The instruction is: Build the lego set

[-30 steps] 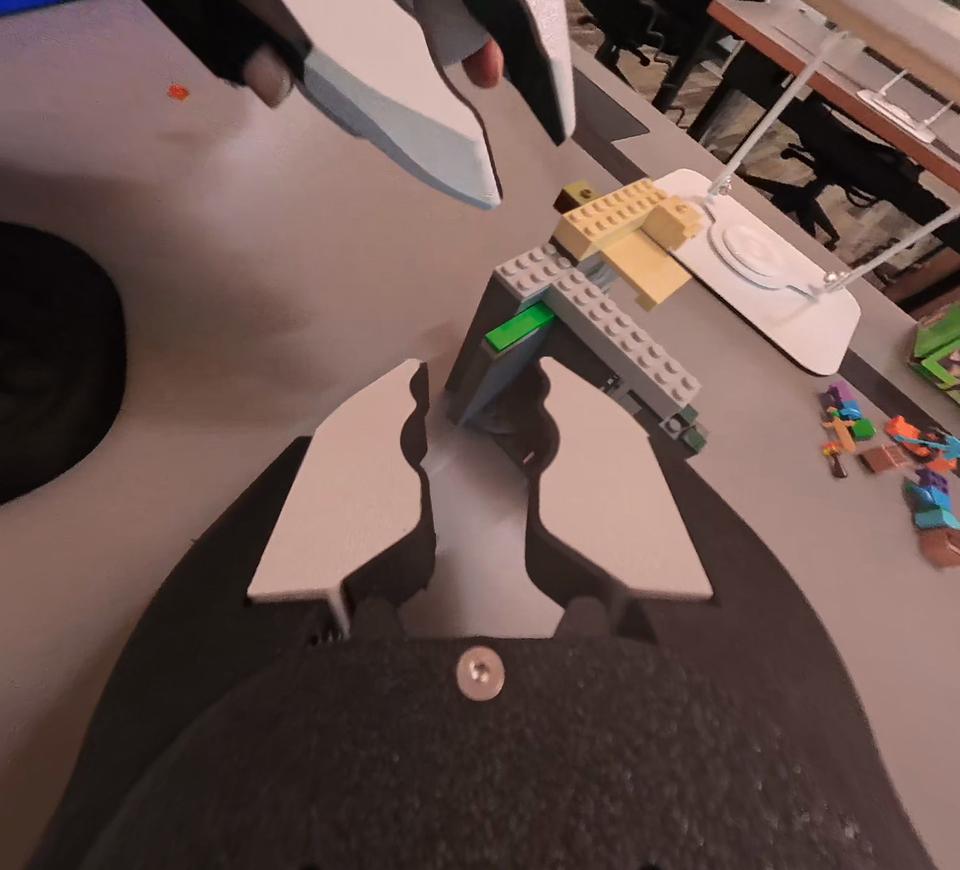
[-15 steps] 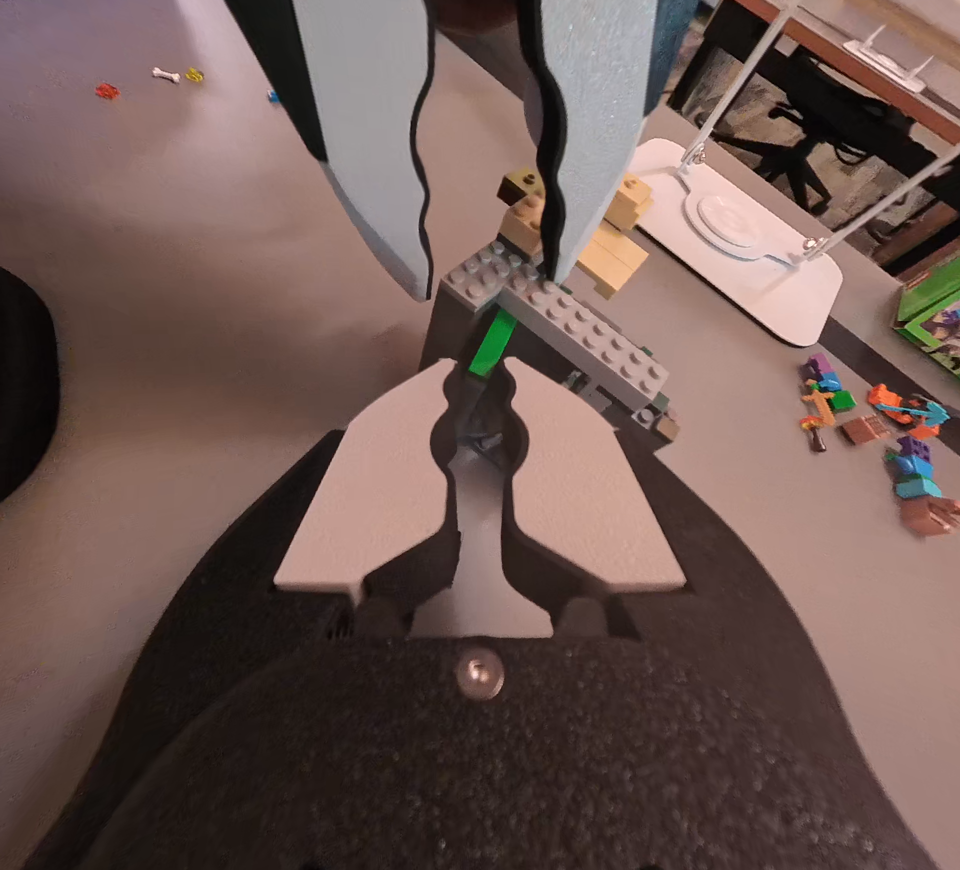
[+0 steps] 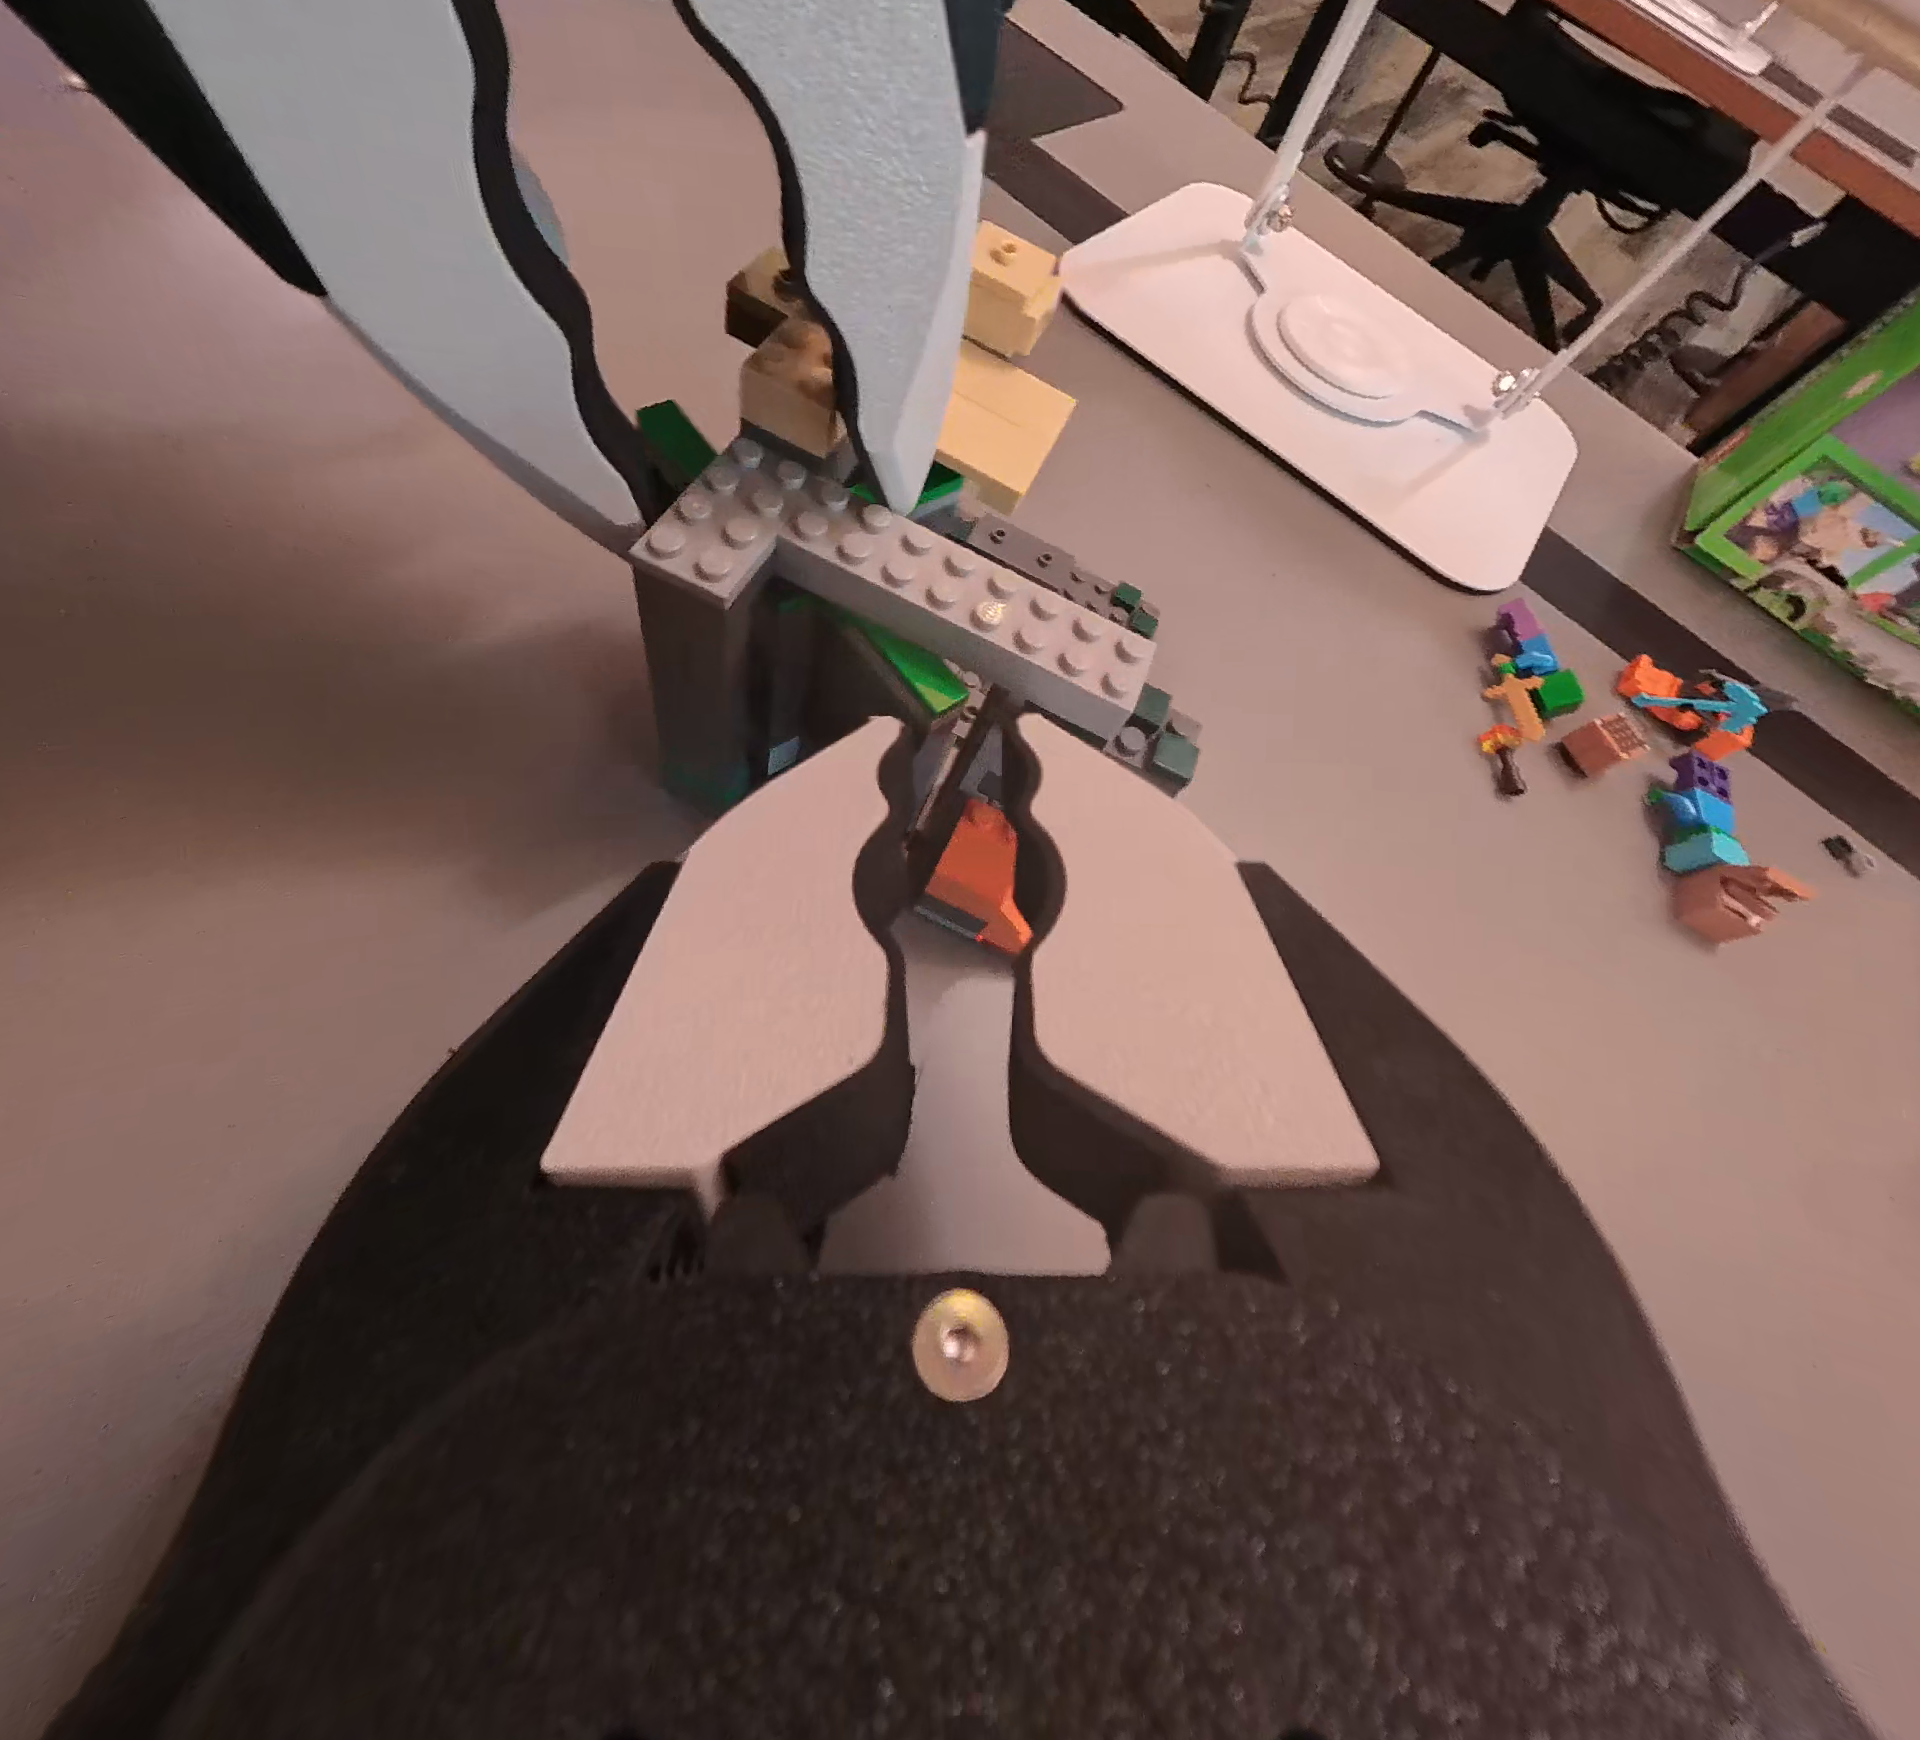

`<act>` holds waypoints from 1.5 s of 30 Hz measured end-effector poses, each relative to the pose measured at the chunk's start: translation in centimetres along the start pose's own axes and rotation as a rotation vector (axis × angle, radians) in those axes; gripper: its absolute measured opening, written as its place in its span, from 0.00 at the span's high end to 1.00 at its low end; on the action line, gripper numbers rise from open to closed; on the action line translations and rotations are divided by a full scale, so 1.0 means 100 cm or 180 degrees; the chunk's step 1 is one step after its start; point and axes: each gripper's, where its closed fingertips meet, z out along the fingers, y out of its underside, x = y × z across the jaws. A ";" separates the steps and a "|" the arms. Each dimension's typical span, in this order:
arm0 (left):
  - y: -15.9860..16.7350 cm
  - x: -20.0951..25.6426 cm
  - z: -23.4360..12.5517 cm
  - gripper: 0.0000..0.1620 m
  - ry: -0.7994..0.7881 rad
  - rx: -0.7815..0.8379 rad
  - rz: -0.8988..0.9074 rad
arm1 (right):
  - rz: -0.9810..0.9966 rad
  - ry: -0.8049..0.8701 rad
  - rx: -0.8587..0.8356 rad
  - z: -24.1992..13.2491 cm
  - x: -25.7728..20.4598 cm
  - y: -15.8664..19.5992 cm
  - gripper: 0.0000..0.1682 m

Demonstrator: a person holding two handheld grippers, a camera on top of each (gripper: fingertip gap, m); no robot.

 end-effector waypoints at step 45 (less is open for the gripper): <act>-0.005 -0.002 0.002 0.78 0.0005 0.0055 -0.0042 | 0.0603 -0.0559 0.0034 0.025 -0.013 0.012 1.00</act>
